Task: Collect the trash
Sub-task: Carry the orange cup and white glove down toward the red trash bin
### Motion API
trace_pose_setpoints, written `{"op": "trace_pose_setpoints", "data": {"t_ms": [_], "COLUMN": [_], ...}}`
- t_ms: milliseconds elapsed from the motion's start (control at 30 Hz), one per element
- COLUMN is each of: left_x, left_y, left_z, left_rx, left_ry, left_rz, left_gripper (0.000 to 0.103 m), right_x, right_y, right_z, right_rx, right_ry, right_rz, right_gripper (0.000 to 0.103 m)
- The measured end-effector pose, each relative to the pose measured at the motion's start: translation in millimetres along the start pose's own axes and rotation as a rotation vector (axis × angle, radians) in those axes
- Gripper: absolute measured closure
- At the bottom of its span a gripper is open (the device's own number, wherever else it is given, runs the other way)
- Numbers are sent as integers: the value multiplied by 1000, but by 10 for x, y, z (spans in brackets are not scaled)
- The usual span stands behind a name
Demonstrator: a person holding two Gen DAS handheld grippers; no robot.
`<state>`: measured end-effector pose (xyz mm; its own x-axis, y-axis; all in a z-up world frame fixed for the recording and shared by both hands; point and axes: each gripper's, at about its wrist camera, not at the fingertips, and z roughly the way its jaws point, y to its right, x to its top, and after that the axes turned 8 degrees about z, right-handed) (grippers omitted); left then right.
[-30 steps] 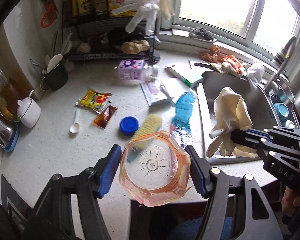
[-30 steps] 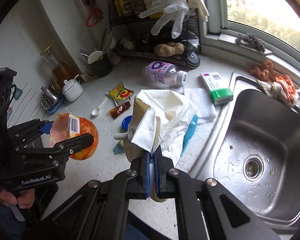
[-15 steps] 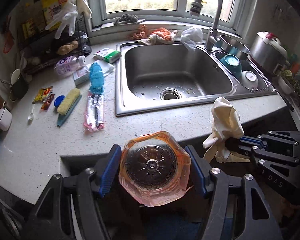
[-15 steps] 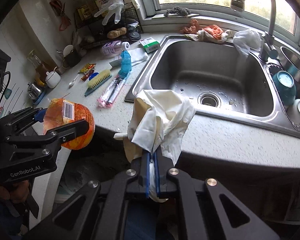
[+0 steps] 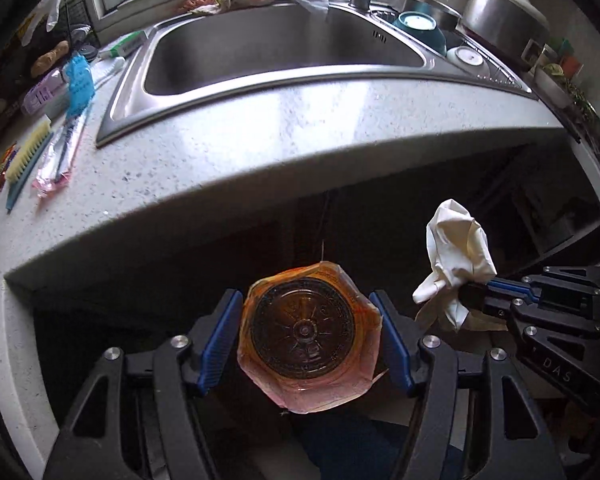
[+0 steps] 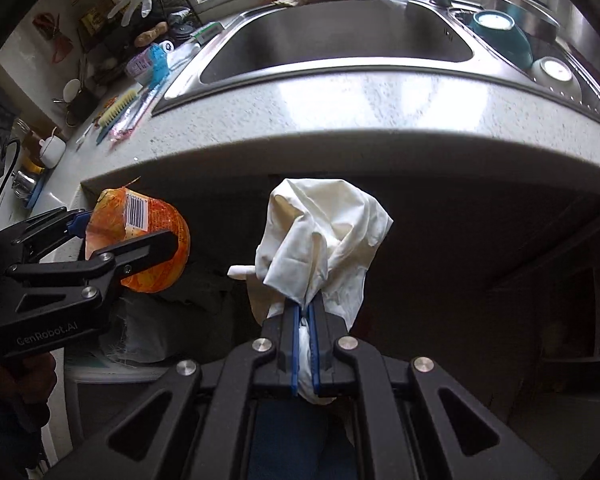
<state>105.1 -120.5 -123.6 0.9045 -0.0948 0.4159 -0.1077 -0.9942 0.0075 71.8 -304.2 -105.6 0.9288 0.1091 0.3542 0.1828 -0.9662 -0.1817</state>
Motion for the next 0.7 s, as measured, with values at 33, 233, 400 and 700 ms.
{"op": "trace_pose_setpoints", "data": {"t_ms": [33,233,400,700], "left_x": [-38,-280,-469,-599], "left_y": [9,19,74,208], "left_z": [141,991,1628,2306], "left_rx": [-4,-26,-45,-94], "left_ry": [-10,-74,-89,-84], "left_rz": [-1,-25,-24,26], "left_gripper": [40,40,40,37], "right_x": [-27,-157,-245,-410], "right_y": [42,275,450,594], "right_z": [111,758,1238,1790], "right_rx": [-9,-29,-42,-63], "right_ry": [-11,-57,-64,-65], "right_rz": [1,31,44,86], "right_gripper": [99,99,99,99]}}
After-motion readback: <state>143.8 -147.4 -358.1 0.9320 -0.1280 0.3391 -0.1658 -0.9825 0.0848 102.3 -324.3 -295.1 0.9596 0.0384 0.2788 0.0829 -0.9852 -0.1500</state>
